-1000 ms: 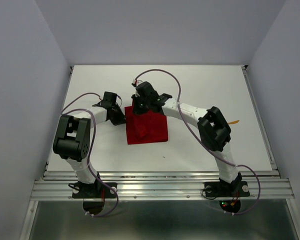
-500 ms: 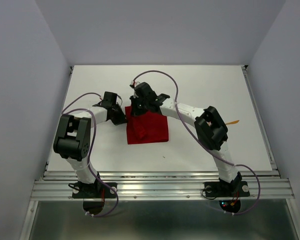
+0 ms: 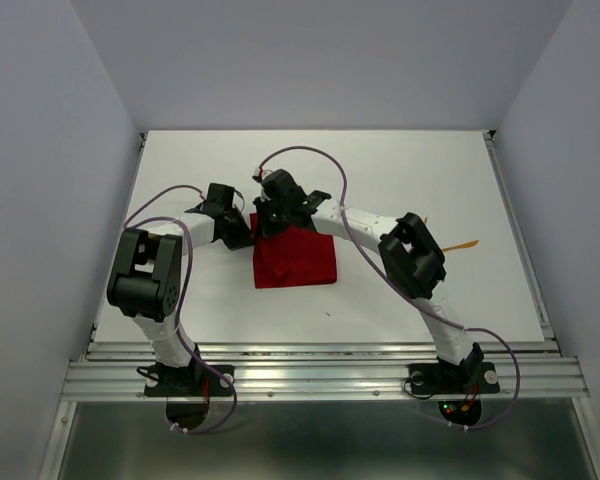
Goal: Fold the napkin into a case and place the utensils inside
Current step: Fold the rectangle-folded napkin at the center of the board.
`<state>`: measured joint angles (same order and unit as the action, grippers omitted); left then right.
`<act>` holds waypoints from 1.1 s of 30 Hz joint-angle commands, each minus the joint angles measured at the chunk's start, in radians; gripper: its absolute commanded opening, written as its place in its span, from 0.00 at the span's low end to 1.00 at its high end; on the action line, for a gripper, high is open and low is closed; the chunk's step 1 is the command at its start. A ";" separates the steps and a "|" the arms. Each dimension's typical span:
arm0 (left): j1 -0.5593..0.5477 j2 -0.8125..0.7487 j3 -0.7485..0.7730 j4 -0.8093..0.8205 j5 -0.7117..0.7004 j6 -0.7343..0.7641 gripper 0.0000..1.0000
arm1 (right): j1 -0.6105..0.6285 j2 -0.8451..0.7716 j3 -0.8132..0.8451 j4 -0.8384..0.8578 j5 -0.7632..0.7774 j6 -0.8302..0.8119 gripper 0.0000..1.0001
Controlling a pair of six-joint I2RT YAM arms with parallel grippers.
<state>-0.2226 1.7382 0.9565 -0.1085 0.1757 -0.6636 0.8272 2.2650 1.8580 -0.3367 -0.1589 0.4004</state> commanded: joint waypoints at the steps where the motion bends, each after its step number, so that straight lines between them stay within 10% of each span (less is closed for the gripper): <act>1: -0.008 0.035 -0.027 -0.062 -0.030 0.012 0.00 | 0.010 0.010 0.059 0.005 -0.019 0.006 0.01; 25: -0.008 0.026 -0.032 -0.068 -0.038 0.013 0.00 | 0.020 0.044 0.109 0.007 -0.044 0.021 0.01; 29: -0.006 0.015 -0.025 -0.082 -0.059 0.015 0.00 | 0.020 0.036 0.101 0.007 -0.021 0.022 0.38; 33: -0.001 -0.005 -0.024 -0.099 -0.084 0.018 0.00 | 0.020 0.004 0.075 0.013 0.038 0.018 0.54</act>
<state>-0.2211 1.7359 0.9565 -0.1139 0.1638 -0.6643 0.8303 2.3070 1.9175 -0.3595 -0.1566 0.4164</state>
